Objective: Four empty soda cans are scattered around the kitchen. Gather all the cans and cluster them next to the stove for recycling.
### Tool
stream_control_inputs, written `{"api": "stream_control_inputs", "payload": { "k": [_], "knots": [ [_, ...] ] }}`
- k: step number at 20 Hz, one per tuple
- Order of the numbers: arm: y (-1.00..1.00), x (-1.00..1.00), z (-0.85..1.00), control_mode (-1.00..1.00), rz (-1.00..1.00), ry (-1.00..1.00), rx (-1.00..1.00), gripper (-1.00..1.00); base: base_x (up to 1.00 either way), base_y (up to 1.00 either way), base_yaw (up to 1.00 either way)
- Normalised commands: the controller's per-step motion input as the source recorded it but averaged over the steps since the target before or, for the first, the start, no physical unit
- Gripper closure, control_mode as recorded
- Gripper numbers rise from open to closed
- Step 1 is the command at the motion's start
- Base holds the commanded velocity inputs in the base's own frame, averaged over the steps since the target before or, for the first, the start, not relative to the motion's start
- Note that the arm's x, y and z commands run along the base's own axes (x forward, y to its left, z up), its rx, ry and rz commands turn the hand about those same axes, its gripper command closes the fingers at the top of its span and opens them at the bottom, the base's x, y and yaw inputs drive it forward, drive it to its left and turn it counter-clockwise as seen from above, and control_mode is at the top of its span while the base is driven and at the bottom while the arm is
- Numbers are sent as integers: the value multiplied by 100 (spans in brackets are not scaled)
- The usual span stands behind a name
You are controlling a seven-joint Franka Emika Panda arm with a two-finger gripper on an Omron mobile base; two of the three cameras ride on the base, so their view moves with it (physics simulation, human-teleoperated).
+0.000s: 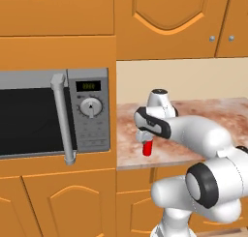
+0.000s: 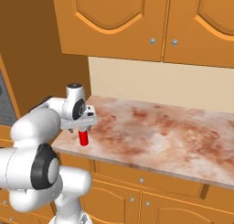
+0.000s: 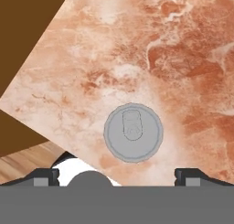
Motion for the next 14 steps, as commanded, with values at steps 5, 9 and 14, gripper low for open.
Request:
{"api": "stream_control_inputs", "payload": {
  "k": [5, 9, 14],
  "knots": [
    [0, 15, -10, -100, 0, 0, 0, -100, 0, 0, 0],
    [0, 18, -14, -100, 0, 0, 0, -100, 0, 0, 0],
    [0, 10, -13, -100, 0, 0, 0, -100, 0, 0, 0]
  ]
}}
